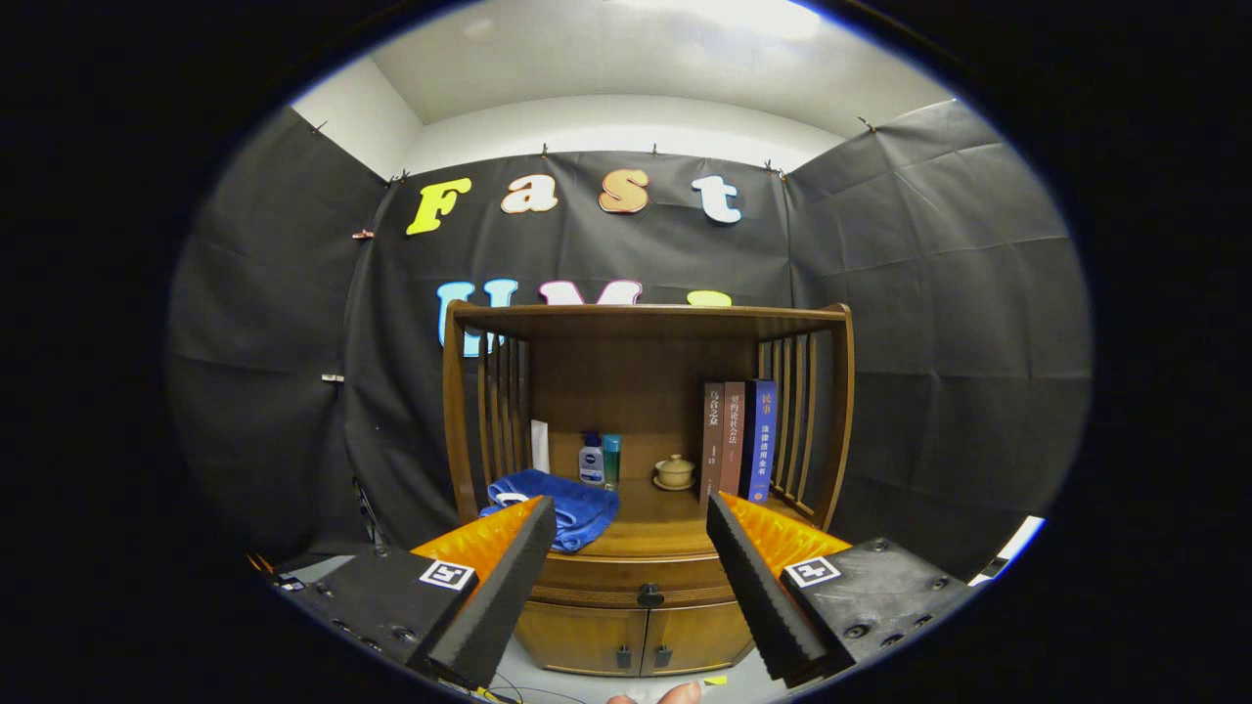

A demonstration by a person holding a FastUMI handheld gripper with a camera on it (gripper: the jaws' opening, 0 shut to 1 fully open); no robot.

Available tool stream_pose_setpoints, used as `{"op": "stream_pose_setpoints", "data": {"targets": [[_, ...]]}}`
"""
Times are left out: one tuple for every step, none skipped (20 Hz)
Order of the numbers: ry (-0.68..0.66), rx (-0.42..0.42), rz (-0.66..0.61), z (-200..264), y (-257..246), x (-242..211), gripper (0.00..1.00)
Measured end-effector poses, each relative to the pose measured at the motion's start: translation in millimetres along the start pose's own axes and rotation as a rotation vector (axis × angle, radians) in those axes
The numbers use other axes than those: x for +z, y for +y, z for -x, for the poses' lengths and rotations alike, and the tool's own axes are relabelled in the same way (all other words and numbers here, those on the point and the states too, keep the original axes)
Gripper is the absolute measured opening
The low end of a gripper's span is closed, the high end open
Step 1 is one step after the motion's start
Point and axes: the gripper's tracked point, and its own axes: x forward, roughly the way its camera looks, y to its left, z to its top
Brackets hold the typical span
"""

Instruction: Pull open the drawer, take out the items inside it, and place them on the countertop above the cabinet.

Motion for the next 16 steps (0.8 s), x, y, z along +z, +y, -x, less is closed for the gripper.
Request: {"op": "stream_pose_setpoints", "data": {"targets": [[0.0,0.0,-0.001,0.2,-0.2,-0.9,0.99],[0.001,0.003,-0.002,0.1,0.3,-0.6,0.99],[0.002,0.002,-0.002,-0.2,-0.2,-0.8,0.99],[0.003,0.003,-0.001,-0.5,-0.2,-0.9,0.99],[0.003,0.001,-0.002,-0.3,-0.1,-1.1,0.99],[0.003,0.0,-0.004,-0.3,0.2,-0.6,0.99],[0.002,-0.001,-0.005,0.0,0.3,-1.0,0.99],[-0.001,-0.001,-0.006,-0.7,0.1,-0.6,0.99],[-0.001,-0.002,-0.005,-0.5,-0.2,-0.9,0.99],[0.0,-0.003,-0.005,-0.5,0.0,-2.0,0.99],[0.002,-0.003,-0.007,-0.7,0.1,-2.4,0.99],[0.002,-0.002,-0.011,-1.3,0.2,-2.3,0.99],[0.0,-0.001,-0.014,-2.2,0.5,-1.3,0.99],[-0.004,0.003,-0.017,-3.1,2.0,-0.4,0.99],[-0.008,0.008,-0.017,-2.2,1.8,-1.4,0.99],[-0.014,0.015,-0.014,-2.7,2.4,-1.5,0.99]]}}
